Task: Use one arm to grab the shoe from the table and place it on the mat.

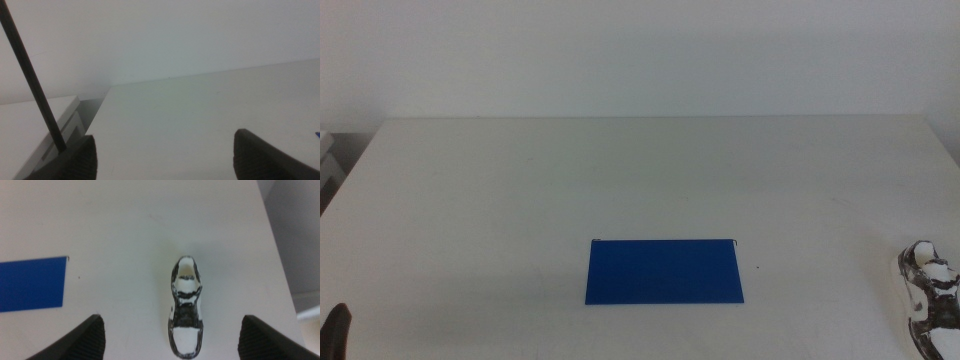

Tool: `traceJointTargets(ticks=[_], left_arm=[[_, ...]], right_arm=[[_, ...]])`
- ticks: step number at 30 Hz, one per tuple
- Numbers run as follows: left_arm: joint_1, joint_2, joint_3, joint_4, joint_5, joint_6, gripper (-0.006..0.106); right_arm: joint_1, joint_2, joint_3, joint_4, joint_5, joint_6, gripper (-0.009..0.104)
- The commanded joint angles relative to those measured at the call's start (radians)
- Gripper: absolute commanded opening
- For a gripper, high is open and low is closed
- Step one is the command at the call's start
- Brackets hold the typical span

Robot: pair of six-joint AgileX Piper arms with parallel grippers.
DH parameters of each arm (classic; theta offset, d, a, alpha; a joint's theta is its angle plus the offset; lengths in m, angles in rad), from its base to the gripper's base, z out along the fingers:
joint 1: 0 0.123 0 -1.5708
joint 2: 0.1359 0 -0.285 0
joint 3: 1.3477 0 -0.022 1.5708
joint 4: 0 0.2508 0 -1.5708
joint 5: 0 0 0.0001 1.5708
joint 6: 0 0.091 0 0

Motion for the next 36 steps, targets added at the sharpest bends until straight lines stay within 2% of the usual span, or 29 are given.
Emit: traceJointTargets(ticks=[1, 6, 12, 17, 30, 36], left_arm=[[-0.005, -0.007, 0.005, -0.009, -0.081, -0.006, 0.094], [-0.005, -0.007, 0.005, -0.009, -0.081, -0.006, 0.094], [-0.005, -0.007, 0.005, -0.009, -0.081, -0.006, 0.094], [-0.005, -0.007, 0.005, -0.009, -0.081, -0.006, 0.094], [-0.005, -0.007, 0.005, -0.009, -0.081, -0.006, 0.094], [-0.005, -0.007, 0.005, -0.009, -0.081, -0.006, 0.094]], right_arm=[[-0.004, 0.090, -0.108, -0.017, 0.032, 0.020, 0.092], [-0.004, 0.235, -0.208, -0.032, 0.083, 0.021, 0.092], [-0.005, 0.398, -0.231, -0.051, 0.110, 0.004, 0.092], [-0.006, 0.509, -0.231, -0.103, 0.110, 0.004, 0.092], [-0.006, 0.769, -0.215, -0.099, 0.012, 0.012, 0.092], [-0.006, 0.813, -0.102, -0.090, -0.146, 0.036, 0.092]])
